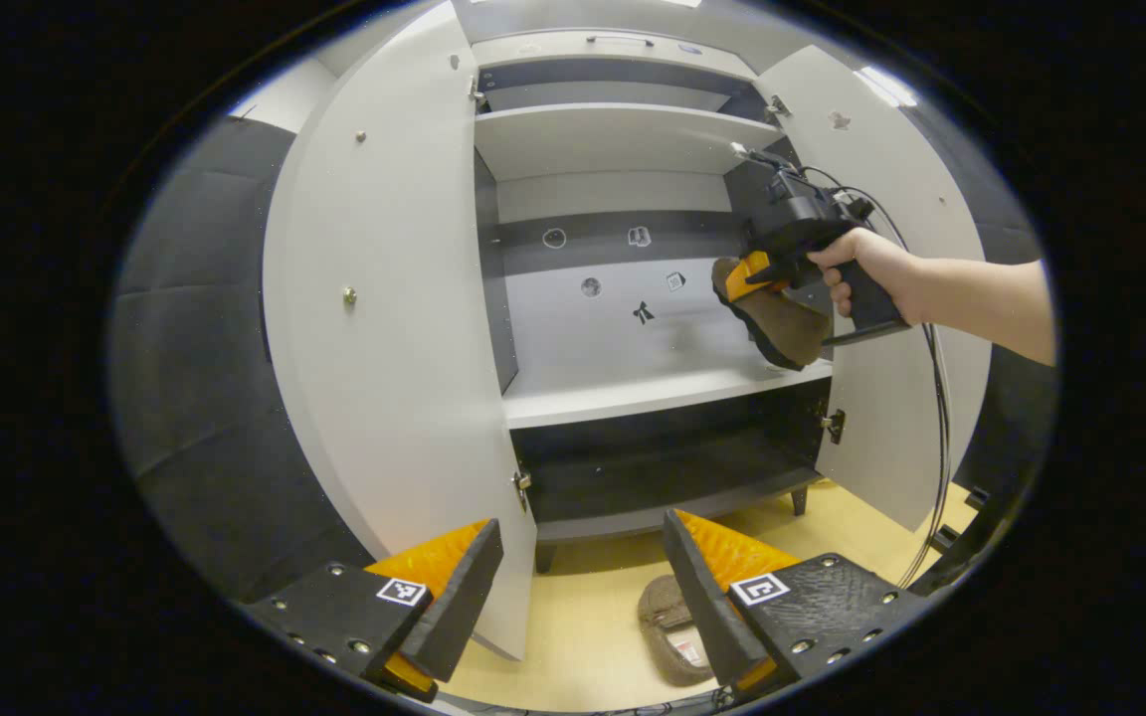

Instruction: Grab one shoe with the right hand and put it into the shoe cabinet, grab the other shoe with the left hand and put it into the shoe cabinet; then close the right door with the right hand and the left door with the left hand.

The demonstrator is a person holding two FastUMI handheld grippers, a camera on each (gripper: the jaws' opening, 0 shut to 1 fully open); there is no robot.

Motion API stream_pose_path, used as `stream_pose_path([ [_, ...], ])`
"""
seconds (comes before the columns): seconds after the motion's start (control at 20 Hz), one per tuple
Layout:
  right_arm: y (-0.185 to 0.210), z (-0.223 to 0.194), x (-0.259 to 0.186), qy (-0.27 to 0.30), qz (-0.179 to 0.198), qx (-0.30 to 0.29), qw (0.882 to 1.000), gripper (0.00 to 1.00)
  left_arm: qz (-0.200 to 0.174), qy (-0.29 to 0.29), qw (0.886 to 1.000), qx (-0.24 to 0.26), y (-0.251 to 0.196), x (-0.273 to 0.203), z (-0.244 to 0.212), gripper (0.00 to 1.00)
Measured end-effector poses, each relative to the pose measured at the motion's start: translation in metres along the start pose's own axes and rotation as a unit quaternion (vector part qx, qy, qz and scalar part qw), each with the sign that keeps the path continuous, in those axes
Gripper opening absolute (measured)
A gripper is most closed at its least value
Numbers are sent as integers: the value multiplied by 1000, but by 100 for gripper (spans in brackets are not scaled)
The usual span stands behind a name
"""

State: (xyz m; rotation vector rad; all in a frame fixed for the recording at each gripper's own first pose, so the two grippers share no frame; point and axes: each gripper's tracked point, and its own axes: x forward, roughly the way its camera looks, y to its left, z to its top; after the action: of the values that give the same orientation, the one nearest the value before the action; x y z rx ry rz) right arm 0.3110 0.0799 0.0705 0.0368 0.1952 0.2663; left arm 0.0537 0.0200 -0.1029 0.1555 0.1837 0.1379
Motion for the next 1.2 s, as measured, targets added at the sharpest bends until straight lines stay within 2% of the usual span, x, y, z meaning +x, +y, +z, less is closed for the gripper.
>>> stream_pose_path([
  [0.1, -7, 10, 21, -6, -14, 5, 1000, 5, 4, -2, 1000, 3, -2, 0, 4, 94],
  [0.15, -10, 13, 32, -6, -19, 10, 1000, 2, 6, -3, 1000, 5, -3, 2, 6, 94],
  [0.2, -7, 16, 43, -8, -15, 17, 1000, 2, 11, -2, 1000, 4, -5, 4, 8, 97],
  [0.35, -5, 15, 68, -3, -5, 36, 999, 2, 25, -5, 1000, 1, -11, 5, 16, 94],
  [0.5, -4, 8, 87, 2, -6, 28, 1000, 2, 39, -7, 999, -1, -14, 5, 21, 94],
  [0.75, 5, 1, 101, 5, -3, 16, 1000, 0, 68, -1, 998, -3, -11, 7, 22, 94],
  [0.9, 8, -1, 108, 10, 2, 24, 1000, 5, 75, 2, 997, -14, -13, 7, 22, 94],
  [1.0, 14, -5, 112, 25, 17, 40, 999, 8, 83, 5, 997, -7, -13, 5, 21, 94],
  [1.1, 10, -14, 115, 52, 11, 53, 997, 7, 89, 7, 996, -3, -15, 3, 20, 94],
  [1.15, 17, -20, 114, 70, 32, 63, 995, 17, 91, 8, 996, -4, -16, 3, 20, 94],
  [1.2, 26, -26, 109, 88, 54, 72, 992, 37, 93, 10, 996, -7, -18, 2, 19, 94],
])
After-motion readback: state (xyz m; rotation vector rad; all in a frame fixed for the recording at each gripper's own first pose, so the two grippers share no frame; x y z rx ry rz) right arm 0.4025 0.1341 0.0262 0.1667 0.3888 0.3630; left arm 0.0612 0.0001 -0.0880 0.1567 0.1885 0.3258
